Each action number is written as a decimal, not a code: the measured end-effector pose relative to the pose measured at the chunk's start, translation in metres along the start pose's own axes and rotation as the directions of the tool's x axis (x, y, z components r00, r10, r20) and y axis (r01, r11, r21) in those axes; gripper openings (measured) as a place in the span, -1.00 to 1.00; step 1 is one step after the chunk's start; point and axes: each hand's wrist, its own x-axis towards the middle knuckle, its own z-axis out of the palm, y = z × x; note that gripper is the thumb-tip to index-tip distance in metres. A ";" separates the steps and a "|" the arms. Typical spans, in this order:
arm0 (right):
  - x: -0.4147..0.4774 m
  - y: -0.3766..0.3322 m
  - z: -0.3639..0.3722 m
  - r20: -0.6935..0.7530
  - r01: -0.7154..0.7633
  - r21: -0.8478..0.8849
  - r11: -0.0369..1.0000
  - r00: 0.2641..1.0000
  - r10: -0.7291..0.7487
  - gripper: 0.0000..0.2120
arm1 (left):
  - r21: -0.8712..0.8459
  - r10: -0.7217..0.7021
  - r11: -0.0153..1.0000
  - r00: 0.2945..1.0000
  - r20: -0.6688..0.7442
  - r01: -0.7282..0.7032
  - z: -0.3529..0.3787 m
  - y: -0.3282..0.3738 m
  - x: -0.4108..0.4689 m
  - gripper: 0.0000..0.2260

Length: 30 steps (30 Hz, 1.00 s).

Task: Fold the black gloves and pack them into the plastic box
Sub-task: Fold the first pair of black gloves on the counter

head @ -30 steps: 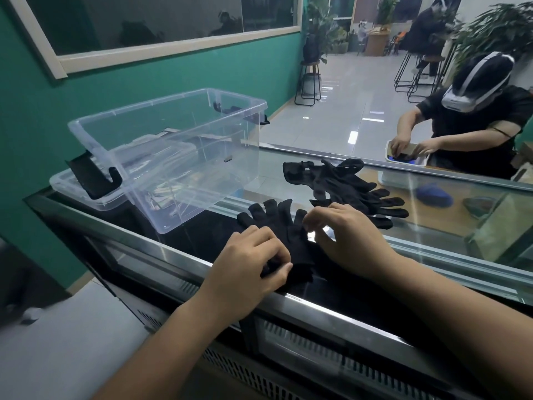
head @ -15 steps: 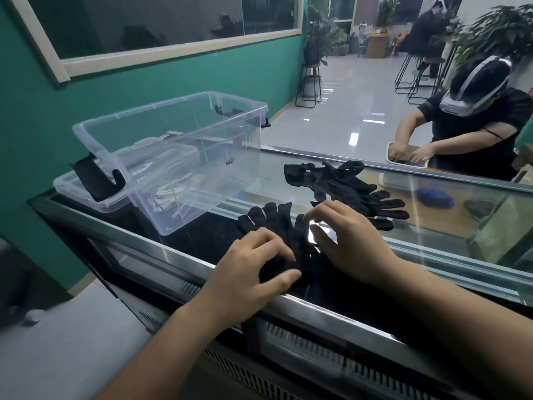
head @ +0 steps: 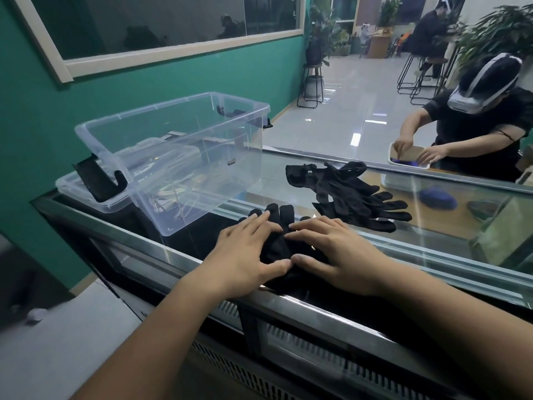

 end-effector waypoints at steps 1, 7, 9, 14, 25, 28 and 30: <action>0.000 0.000 0.000 0.005 -0.003 0.002 1.000 1.000 0.003 -0.48 | 0.012 0.007 1.000 1.000 0.002 -0.007 -0.002 0.002 0.001 -0.40; 0.000 0.000 -0.001 0.036 -0.010 0.007 1.000 0.999 0.010 -0.46 | -0.050 -0.038 0.998 0.998 -0.049 0.035 -0.009 0.014 0.005 -0.67; 0.000 0.000 -0.002 0.038 -0.011 0.008 1.000 0.999 0.011 -0.45 | -0.032 -0.056 0.998 0.996 -0.072 0.054 -0.009 0.015 0.006 -0.64; -0.001 -0.001 -0.003 -0.039 0.005 0.081 0.997 0.999 -0.002 -0.48 | -0.052 0.035 0.998 0.978 -0.207 -0.047 -0.001 0.005 0.005 -0.57; -0.004 -0.010 -0.004 -0.162 0.173 0.177 0.969 0.976 -0.145 -0.89 | -0.164 0.260 0.938 0.934 -0.245 -0.305 0.008 0.005 -0.042 -0.67; -0.006 -0.017 -0.004 -0.125 0.186 0.176 0.967 0.978 -0.165 -0.87 | -0.180 0.236 0.940 0.933 -0.270 -0.290 0.013 0.003 -0.046 -0.70; -0.007 -0.020 -0.006 -0.090 0.185 0.175 0.967 0.981 -0.171 -0.82 | -0.193 0.219 0.939 0.926 -0.309 -0.286 0.017 0.003 -0.048 -0.72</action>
